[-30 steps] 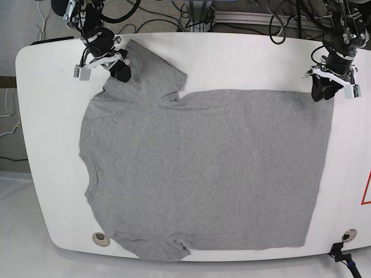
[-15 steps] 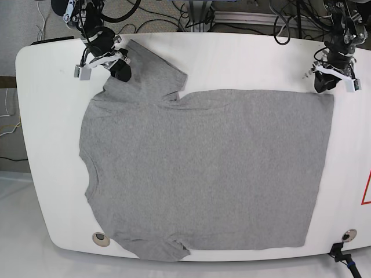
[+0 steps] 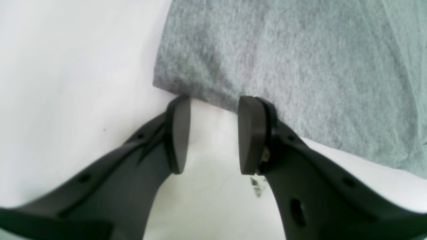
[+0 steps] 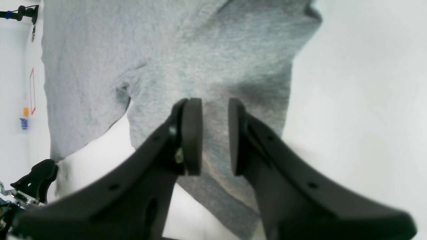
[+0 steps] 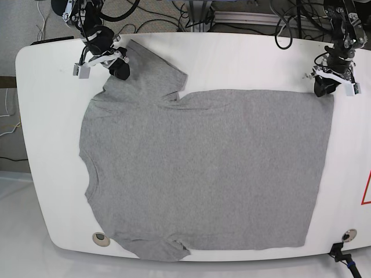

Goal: Fold the T-shirt properly

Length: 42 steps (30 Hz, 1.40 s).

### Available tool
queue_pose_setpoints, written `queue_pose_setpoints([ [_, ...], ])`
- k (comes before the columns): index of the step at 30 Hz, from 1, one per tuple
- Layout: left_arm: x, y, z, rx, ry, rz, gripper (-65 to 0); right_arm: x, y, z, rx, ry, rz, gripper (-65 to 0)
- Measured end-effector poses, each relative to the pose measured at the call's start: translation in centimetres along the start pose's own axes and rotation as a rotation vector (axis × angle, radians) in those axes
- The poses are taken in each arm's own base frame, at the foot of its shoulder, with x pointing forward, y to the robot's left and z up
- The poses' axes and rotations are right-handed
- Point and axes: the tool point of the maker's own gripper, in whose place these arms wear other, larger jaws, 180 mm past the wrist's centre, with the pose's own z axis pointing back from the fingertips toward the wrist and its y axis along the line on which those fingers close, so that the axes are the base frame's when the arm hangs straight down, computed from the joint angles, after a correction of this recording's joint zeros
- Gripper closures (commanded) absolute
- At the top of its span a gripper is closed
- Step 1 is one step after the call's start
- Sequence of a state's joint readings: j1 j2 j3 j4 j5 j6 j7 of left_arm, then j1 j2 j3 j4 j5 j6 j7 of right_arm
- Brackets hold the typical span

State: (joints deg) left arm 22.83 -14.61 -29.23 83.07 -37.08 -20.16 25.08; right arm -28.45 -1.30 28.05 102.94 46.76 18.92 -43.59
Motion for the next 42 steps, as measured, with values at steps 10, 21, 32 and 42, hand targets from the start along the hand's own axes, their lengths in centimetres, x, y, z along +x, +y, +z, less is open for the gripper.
queue_pose_setpoints([
  [10, 0.2, 0.3, -0.2, 0.031, 0.002, -0.02, -21.8, 0.0, -0.1, 0.0, -0.003, -0.005, -0.004, -14.4],
  [21, 0.8, 1.8, -0.1, 0.119, -0.009, 0.03, -21.6, -0.9, -1.1, 0.1, -0.021, -0.016, -0.055, -14.3],
  [32, 0.8, 1.6, 0.1, 0.104, -0.007, 0.014, -20.7, -2.2, -1.3, 0.6, -0.03, 0.003, -0.078, -14.4],
  [42, 0.6, 1.0, -0.2, 0.079, -0.015, 0.008, -21.4, -2.5, -1.5, 0.6, -0.047, 0.015, -0.079, -13.5],
])
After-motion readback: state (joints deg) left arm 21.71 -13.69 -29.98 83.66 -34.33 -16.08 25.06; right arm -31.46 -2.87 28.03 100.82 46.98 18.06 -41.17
